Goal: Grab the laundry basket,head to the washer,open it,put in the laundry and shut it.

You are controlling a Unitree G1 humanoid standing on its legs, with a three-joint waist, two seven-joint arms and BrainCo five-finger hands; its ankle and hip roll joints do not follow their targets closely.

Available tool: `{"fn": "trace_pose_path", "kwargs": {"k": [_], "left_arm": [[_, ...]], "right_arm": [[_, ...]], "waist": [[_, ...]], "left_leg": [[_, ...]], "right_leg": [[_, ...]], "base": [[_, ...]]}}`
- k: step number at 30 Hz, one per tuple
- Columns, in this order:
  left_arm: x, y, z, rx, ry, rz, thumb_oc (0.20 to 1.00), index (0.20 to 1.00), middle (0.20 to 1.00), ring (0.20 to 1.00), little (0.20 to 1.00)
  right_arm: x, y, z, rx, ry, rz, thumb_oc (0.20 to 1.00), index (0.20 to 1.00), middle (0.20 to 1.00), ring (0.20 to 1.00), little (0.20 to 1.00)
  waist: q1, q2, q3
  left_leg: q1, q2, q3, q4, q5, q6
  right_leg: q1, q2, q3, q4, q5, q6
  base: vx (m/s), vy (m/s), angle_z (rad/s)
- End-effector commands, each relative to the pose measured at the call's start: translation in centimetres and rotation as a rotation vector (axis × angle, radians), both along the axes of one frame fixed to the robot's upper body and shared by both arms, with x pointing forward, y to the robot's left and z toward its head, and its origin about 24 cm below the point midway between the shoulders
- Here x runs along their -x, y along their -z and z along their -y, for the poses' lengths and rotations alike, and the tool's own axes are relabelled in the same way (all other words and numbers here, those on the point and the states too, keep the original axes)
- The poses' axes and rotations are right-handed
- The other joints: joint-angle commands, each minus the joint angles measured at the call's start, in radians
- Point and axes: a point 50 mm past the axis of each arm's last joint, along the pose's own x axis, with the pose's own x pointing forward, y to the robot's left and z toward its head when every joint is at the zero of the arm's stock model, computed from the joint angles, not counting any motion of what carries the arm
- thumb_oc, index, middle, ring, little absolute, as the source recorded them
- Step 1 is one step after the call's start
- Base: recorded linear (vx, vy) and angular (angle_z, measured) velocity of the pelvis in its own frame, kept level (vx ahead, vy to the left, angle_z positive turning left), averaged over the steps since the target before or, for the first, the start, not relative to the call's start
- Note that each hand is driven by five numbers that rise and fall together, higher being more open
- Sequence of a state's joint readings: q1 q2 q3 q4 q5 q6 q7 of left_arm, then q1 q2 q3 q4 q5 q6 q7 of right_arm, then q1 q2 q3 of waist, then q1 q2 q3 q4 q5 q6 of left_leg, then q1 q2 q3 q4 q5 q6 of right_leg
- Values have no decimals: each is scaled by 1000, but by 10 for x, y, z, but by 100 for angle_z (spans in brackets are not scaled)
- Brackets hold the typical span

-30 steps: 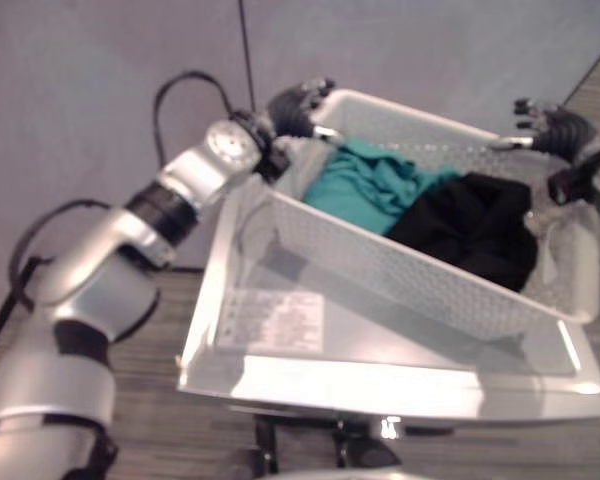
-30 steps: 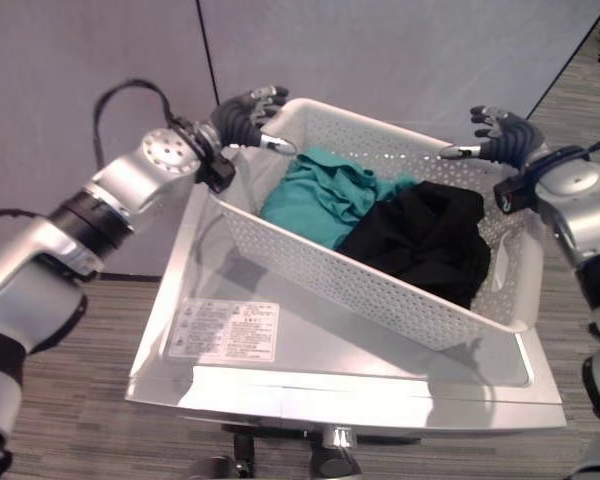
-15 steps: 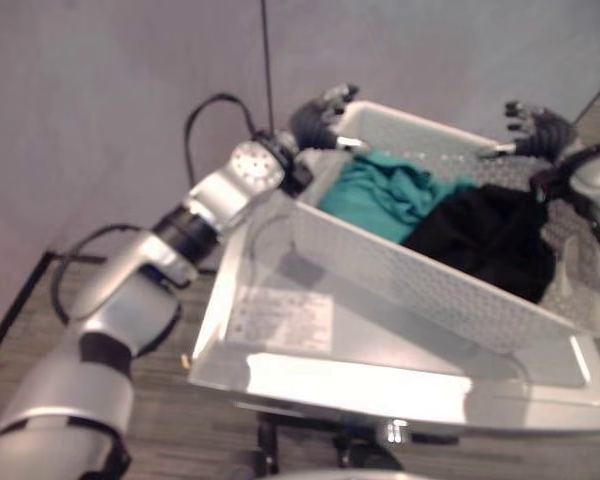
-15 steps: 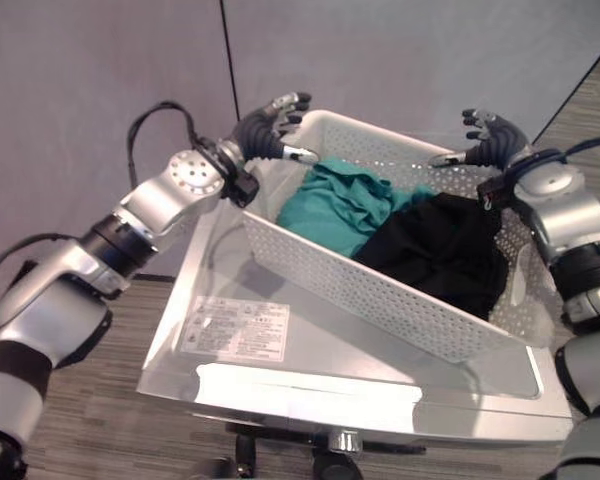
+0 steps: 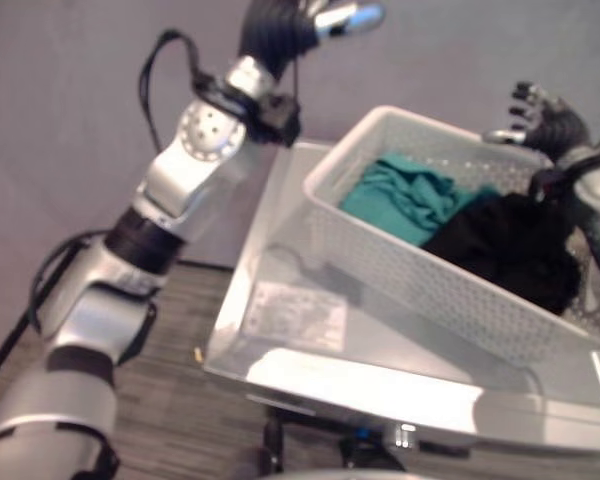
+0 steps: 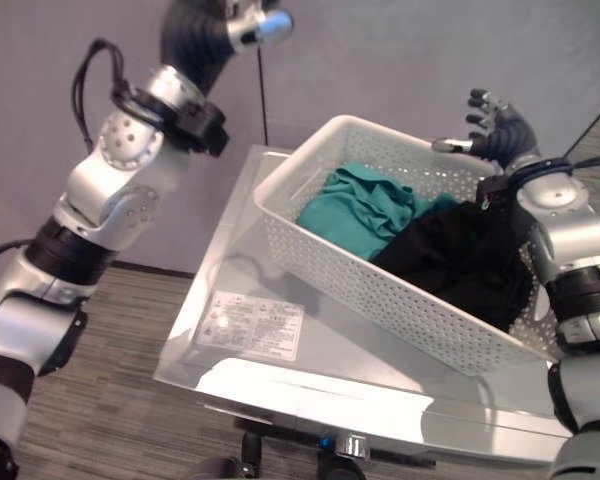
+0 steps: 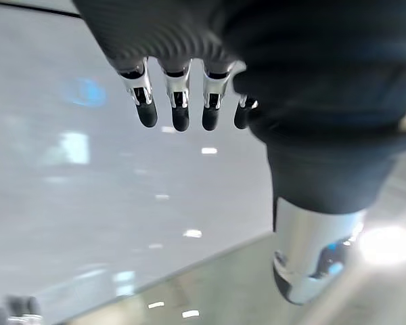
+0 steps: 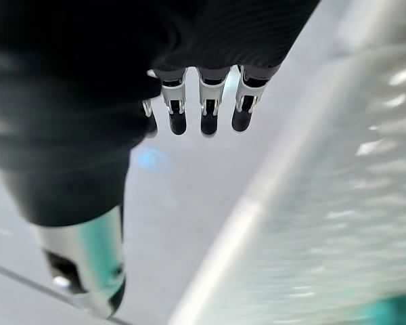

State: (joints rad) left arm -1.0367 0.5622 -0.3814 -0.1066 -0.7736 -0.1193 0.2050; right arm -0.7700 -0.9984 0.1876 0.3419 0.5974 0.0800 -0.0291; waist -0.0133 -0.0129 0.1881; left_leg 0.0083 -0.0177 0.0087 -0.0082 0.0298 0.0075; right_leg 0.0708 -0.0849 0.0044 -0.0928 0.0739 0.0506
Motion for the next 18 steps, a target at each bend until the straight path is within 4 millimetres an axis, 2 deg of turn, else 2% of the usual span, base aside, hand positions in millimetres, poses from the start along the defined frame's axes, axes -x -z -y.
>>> {"fn": "trace_pose_path", "kwargs": {"k": [1, 5, 6, 7, 9, 10, 11, 12, 13, 15, 16, 17, 18], "left_arm": [[3, -13, -23, 113, -129, 126, 1000, 1000, 1000, 1000, 1000], [15, -14, -62, 169, -267, 195, 1000, 1000, 1000, 1000, 1000], [15, -13, -62, 168, -269, 194, 1000, 1000, 1000, 1000, 1000], [23, -18, -84, 181, -358, 240, 1000, 1000, 1000, 1000, 1000], [26, -15, -101, 202, -421, 244, 1000, 1000, 1000, 1000, 1000], [26, -15, -101, 201, -421, 242, 1000, 1000, 1000, 1000, 1000], [34, -11, -125, 215, -518, 251, 1000, 1000, 1000, 1000, 1000], [38, -4, -139, 211, -582, 241, 1000, 1000, 1000, 1000, 1000], [38, -3, -140, 211, -584, 238, 1000, 1000, 1000, 1000, 1000], [46, 15, -164, 204, -702, 198, 1000, 1000, 1000, 1000, 1000], [51, 29, -178, 169, -797, 162, 1000, 1000, 1000, 1000, 1000], [57, 53, -203, 101, -966, 86, 1000, 1000, 1000, 1000, 1000], [61, 64, -213, 72, -1024, 45, 1000, 1000, 1000, 1000, 1000]], "right_arm": [[14, -9, -5, 0, 28, 237, 1000, 1000, 1000, 1000, 1000], [29, -14, -18, 2, 38, 390, 1000, 1000, 1000, 1000, 1000], [29, -13, -19, 2, 38, 389, 1000, 1000, 1000, 1000, 1000], [35, -10, -18, -3, 40, 407, 1000, 1000, 1000, 1000, 1000], [37, -2, -17, -13, 38, 396, 1000, 1000, 1000, 1000, 1000], [38, -1, -17, -13, 38, 394, 1000, 1000, 1000, 1000, 1000], [44, 5, -13, -23, 45, 397, 1000, 1000, 1000, 1000, 1000], [49, 7, -9, -21, 62, 405, 1000, 1000, 1000, 1000, 1000], [49, 8, -10, -20, 60, 401, 1000, 1000, 1000, 1000, 1000], [59, 9, -5, 5, 99, 431, 1000, 1000, 1000, 1000, 1000], [68, 10, -1, 41, 142, 457, 1000, 1000, 1000, 1000, 1000], [81, 7, 5, 78, 219, 520, 1000, 1000, 1000, 1000, 1000], [86, 5, 8, 68, 242, 545, 1000, 1000, 1000, 1000, 1000]], "waist": [[40, 4, -92], [50, 11, -108], [49, 11, -109], [58, 14, -115], [62, 15, -120], [62, 16, -122], [71, 17, -126], [76, 18, -126], [74, 19, -130], [84, 21, -133], [90, 21, -135], [99, 21, -132], [102, 21, -131]], "left_leg": [[39, 49, -28, 71, -91, -22], [49, 48, -33, 59, -92, -20], [49, 48, -33, 59, -93, -20], [53, 49, -35, 53, -92, -20], [53, 47, -36, 49, -86, -20], [56, 48, -37, 47, -91, -20], [57, 47, -39, 39, -85, -20], [58, 47, -41, 37, -85, -19], [61, 48, -42, 35, -90, -19], [60, 47, -46, 34, -90, -18], [60, 47, -49, 34, -92, -17], [55, 46, -53, 38, -89, -17], [54, 48, -57, 40, -95, -17]], "right_leg": [[28, 1, -51, 50, -63, 25], [38, 3, -48, 29, -58, 25], [39, 4, -48, 29, -57, 25], [44, 4, -52, 20, -56, 25], [46, 2, -53, 14, -51, 24], [49, 3, -54, 13, -55, 24], [49, 2, -60, 9, -53, 24], [49, 1, -63, 9, -53, 24], [52, 2, -63, 9, -57, 25], [51, 1, -66, 8, -58, 23], [53, 1, -66, 7, -60, 22], [49, 2, -65, 6, -57, 19], [50, 4, -64, 6, -63, 17]], "base": [[55, -26, -3], [46, -18, -3], [39, -22, 0], [0, 0, 0], [16, -10, 0], [57, 1, 4], [54, 5, 6], [54, 6, 3], [14, 2, -4], [31, -10, 1], [50, -33, 3], [45, -40, 2], [27, -33, 7]]}}
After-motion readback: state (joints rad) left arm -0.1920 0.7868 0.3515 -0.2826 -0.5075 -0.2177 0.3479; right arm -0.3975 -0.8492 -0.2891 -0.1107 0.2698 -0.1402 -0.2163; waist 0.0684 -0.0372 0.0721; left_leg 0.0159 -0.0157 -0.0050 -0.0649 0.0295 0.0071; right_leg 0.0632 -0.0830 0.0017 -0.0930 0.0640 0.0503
